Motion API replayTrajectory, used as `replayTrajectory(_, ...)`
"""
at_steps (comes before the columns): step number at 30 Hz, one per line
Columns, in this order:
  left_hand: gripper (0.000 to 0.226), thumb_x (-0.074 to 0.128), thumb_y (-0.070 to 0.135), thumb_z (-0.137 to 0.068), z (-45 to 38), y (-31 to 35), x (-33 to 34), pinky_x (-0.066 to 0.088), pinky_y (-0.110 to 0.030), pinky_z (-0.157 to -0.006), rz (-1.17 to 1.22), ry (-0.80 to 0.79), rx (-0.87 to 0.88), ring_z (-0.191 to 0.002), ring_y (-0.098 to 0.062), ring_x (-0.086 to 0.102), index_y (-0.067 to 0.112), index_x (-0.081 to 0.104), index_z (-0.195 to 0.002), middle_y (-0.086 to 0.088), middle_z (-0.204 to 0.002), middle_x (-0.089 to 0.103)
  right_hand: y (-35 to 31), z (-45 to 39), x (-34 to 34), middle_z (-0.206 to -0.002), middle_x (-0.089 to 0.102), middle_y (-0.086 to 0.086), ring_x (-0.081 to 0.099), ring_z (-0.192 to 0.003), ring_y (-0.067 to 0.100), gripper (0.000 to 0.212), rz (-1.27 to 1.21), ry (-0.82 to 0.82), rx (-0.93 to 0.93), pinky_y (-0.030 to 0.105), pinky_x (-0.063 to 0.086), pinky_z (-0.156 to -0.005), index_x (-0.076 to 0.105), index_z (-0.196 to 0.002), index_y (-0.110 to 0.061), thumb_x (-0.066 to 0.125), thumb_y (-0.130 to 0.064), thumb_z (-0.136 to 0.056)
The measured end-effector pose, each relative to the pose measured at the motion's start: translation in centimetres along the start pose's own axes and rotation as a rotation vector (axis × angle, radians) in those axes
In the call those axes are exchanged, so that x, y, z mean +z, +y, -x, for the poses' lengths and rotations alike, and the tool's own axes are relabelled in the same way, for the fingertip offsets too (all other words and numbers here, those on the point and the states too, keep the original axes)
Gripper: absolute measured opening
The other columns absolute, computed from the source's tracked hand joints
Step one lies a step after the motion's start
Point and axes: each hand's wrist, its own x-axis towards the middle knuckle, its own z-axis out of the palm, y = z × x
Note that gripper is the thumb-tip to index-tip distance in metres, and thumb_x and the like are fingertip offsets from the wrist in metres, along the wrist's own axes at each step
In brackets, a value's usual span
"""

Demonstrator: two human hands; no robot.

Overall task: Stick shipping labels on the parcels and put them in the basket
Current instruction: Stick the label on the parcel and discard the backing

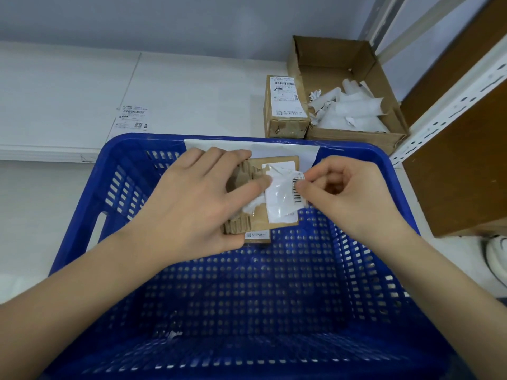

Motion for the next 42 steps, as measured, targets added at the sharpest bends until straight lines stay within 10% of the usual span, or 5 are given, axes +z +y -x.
replayTrajectory(8, 0.064, 0.043, 0.06, -0.071, -0.1, 0.5, 0.5, 0.039, -0.04, -0.076, 0.022, -0.027, -0.087, -0.092, -0.035, 0.059, 0.021, 0.048, -0.122, -0.02, -0.118, 0.061, 0.2, 1.1, 1.4, -0.068, 0.062, -0.009, 0.059, -0.071, 0.006, 0.013, 0.253, 0.182, -0.288, 0.017, 0.049, -0.069, 0.063, -0.094, -0.016, 0.071, -0.018, -0.083)
replayTrajectory(17, 0.065, 0.042, 0.061, -0.07, -0.3, 0.8, 0.5, 0.042, -0.04, -0.076, 0.026, -0.027, -0.085, -0.093, -0.035, 0.059, 0.022, 0.047, -0.121, -0.02, -0.118, 0.06, -0.1, 0.4, 0.6, -0.074, 0.07, -0.004, 0.065, -0.071, 0.004, 0.009, -0.162, 0.056, 0.056, 0.015, 0.053, -0.068, 0.069, -0.086, -0.02, 0.075, -0.018, -0.079)
replayTrajectory(37, 0.071, 0.077, 0.046, -0.048, -0.2, 2.1, 2.0, 0.046, -0.041, -0.071, 0.025, -0.105, -0.122, -0.084, -0.036, 0.062, 0.012, 0.066, -0.109, -0.023, -0.11, 0.063, 2.8, 0.8, 3.0, -0.052, 0.053, 0.007, 0.05, -0.041, 0.027, 0.022, 0.582, 0.269, -0.476, 0.036, 0.045, -0.037, 0.055, -0.06, -0.003, 0.06, -0.01, -0.081)
replayTrajectory(42, 0.075, 0.078, 0.045, -0.047, -0.1, 2.6, 1.5, 0.041, -0.04, -0.073, 0.001, -0.083, -0.094, -0.088, -0.037, 0.061, 0.013, 0.064, -0.113, -0.022, -0.115, 0.062, 2.1, 0.2, 2.1, -0.057, 0.061, -0.007, 0.058, -0.055, 0.009, 0.022, 0.206, 0.191, -0.151, 0.03, 0.052, -0.059, 0.065, -0.066, -0.012, 0.069, -0.024, -0.084)
